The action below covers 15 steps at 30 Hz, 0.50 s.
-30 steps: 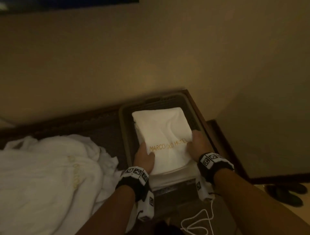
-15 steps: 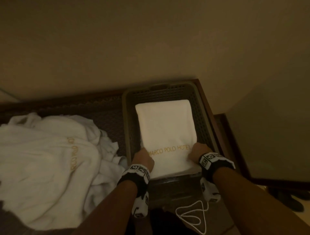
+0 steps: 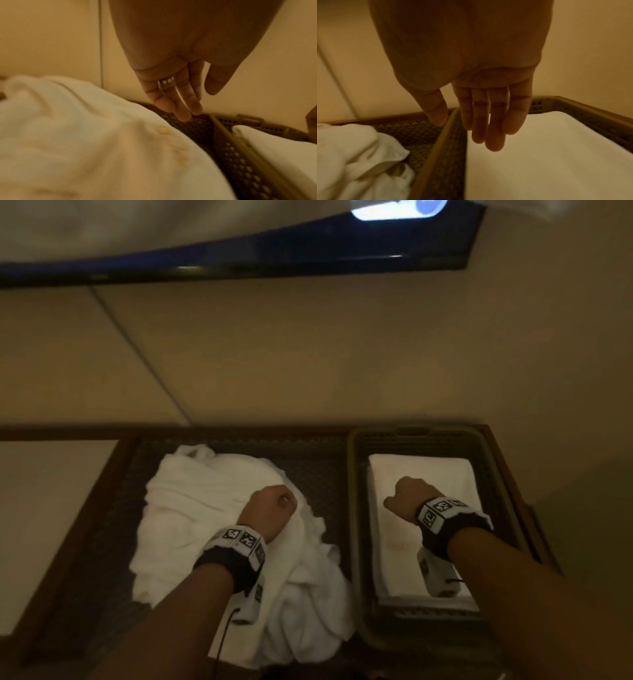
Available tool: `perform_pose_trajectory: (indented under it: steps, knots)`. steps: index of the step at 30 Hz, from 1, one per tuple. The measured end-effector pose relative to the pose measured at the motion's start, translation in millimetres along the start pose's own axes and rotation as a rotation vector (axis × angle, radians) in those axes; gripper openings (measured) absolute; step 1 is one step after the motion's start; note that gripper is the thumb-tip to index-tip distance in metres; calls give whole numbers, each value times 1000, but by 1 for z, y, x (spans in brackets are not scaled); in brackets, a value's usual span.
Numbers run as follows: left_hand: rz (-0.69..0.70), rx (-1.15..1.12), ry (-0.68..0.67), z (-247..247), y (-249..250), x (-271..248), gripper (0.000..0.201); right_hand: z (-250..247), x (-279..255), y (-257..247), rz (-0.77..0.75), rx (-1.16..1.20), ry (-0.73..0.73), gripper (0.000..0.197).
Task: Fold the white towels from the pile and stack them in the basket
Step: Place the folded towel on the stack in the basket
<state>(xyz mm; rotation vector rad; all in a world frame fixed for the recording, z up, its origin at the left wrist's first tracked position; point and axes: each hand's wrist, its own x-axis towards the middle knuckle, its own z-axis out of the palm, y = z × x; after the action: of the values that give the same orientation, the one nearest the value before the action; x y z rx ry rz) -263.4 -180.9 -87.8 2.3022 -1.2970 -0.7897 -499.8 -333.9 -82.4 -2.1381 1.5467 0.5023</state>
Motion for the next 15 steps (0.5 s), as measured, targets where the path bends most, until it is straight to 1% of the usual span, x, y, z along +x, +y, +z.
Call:
perform_pose_trajectory:
  steps: [1, 4, 6, 8, 10, 12, 14, 15]
  knots:
    - [4, 39, 17, -9, -9, 1, 20, 2, -1, -9, -9, -3, -7, 44]
    - [6, 196, 18, -47, -58, -1, 24, 12, -10, -61, -28, -13, -17, 38]
    - [45, 349, -10, -66, -90, 4, 35, 21, -18, -93, -27, -36, -12, 34]
    - [94, 509, -45, -77, -113, 8, 47, 32, -25, -122, -25, -66, -7, 35]
    - [154, 622, -86, -86, -129, 15, 59, 49, -26, -145, -14, -63, -22, 39]
    - [192, 683, -127, -91, -140, 24, 69, 71, -26, -161, 38, -30, -50, 41]
    - [221, 756, -177, -93, -144, 31, 69, 92, -29, -169, 100, 9, -81, 46]
    - [233, 803, -193, -93, -145, 34, 65, 102, -29, -170, 120, 43, -99, 50]
